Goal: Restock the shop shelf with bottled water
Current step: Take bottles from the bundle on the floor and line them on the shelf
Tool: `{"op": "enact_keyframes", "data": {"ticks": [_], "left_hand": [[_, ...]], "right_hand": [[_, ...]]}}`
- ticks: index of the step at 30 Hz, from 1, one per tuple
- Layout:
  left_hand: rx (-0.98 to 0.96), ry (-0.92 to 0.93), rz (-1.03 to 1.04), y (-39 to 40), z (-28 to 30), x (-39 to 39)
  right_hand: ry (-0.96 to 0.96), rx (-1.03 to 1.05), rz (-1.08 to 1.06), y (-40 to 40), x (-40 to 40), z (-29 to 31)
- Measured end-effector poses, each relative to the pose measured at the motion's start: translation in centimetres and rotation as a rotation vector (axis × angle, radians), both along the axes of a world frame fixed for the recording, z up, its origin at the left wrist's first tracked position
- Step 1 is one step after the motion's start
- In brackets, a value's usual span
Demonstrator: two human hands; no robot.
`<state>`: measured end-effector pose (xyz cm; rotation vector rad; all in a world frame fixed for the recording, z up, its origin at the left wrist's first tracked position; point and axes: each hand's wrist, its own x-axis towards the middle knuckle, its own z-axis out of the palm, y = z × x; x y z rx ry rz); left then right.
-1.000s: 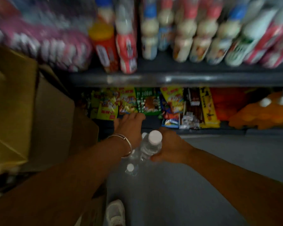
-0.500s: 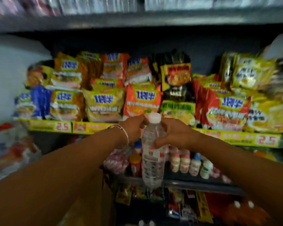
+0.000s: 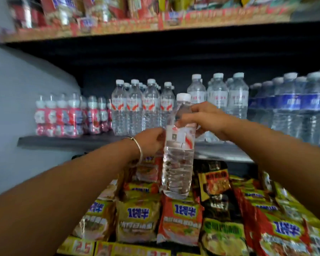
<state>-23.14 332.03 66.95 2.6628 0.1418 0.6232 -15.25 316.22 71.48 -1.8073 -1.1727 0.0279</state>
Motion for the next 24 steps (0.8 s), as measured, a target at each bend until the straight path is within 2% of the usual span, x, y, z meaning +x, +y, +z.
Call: {"op": "enact_keyframes", "data": {"ticks": [6, 9, 13, 19, 24], "left_hand": [[-0.105, -0.195, 0.047, 4.6, 5.6, 1.6], [-0.157, -0.266, 0.06, 6.6, 6.2, 3.1], [-0.12, -0.319, 0.071, 8.8, 6.1, 5.2], [-0.248, -0.296, 0.033, 10.4, 4.9, 8.6], [-0.161, -0.221, 0.092, 10.8, 4.3, 10.8]], "right_hand": [[-0.031, 0.074, -0.129, 5.5, 1.5, 6.8], [-0.057, 0.094, -0.207, 8.2, 2.7, 8.2], [-0.07, 0.122, -0.313, 11.4, 4.9, 9.3], [-0.155, 0.062, -0.476, 14.6, 7.8, 9.7], [-0.234, -0.065, -0.588, 16.2, 9.7, 8.6]]}}
